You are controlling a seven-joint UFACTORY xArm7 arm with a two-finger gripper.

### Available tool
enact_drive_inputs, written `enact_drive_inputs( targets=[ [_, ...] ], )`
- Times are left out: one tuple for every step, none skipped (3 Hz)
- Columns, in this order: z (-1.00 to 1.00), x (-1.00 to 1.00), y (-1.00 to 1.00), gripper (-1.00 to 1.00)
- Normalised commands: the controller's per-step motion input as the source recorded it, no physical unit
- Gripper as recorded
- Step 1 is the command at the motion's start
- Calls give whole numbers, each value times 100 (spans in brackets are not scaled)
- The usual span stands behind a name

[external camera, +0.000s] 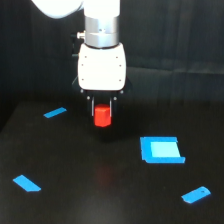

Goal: Pick up the red object from the table

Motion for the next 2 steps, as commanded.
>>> enact_drive_inputs(
  targets=[
    [96,22,-4,-100],
    [97,14,4,-100]
  ],
)
